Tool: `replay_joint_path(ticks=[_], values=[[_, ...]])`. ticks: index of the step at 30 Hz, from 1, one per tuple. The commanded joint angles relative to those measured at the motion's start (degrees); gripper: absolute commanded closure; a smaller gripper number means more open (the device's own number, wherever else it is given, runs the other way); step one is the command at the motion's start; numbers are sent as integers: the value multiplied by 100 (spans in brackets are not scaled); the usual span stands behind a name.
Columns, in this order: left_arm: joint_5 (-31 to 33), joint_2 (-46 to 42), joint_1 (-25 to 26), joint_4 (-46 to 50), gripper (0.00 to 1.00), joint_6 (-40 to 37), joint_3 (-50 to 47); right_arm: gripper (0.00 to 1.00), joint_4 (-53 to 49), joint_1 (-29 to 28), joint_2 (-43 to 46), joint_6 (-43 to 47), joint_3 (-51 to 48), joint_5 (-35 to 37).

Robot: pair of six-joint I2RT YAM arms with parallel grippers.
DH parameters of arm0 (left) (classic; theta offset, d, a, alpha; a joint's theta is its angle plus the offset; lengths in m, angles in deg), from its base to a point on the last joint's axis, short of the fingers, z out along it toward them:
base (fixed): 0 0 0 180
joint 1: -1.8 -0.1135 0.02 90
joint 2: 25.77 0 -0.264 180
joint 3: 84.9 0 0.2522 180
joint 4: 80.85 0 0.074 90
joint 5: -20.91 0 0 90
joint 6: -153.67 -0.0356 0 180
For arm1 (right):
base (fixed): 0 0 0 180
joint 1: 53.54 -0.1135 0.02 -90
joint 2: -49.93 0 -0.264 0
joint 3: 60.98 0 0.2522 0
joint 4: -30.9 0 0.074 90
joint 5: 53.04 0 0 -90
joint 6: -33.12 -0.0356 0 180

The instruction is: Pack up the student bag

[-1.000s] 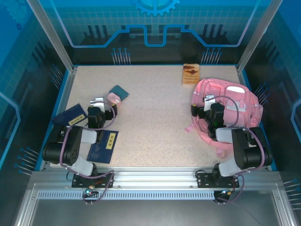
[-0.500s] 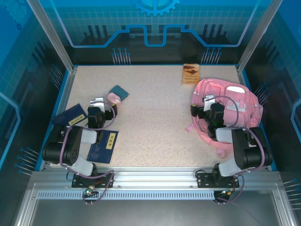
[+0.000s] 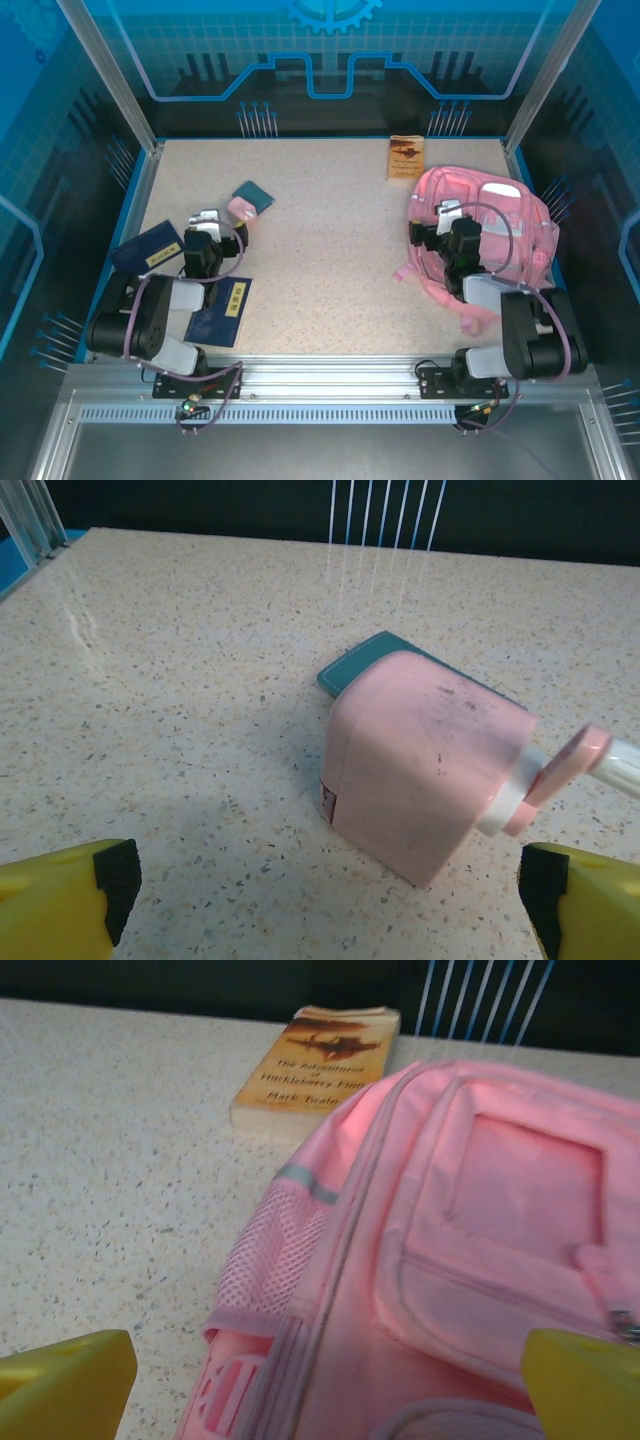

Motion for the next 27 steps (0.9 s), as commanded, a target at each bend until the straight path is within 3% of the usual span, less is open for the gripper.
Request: replay_joint_path(ticks=[1, 5, 8, 13, 16, 20, 24, 27], values=[[19, -711, -35, 24, 1, -23, -138, 0, -968, -17, 753, -244, 347, 396], [13, -1743, -24, 1282, 1, 230, 44, 0, -2475, -101, 1508, -858, 904, 593], [-81, -2633, -15, 2575, 1, 717, 323, 0, -3924, -137, 1824, -1845, 1527, 852], [-80, -3866, -15, 5353, 1, 2244, 1246, 0, -6411, -118, 1369, -2700, 3027, 805], [-488, -4214, -15, 6338, 1, 2475, 1725, 0, -7251, -94, 835, -2671, 3627, 317], [-765, -4470, -17, 7020, 1, 2758, 1966, 0, -7563, -92, 146, -2636, 3955, -202], [-1394, -4511, -15, 7171, 1, 2375, 1999, 0, -7513, -84, -525, -2737, 4026, -396], [-1406, -4468, -15, 7225, 1, 2341, 1975, 0, -7463, -84, -962, -2766, 4005, -440]])
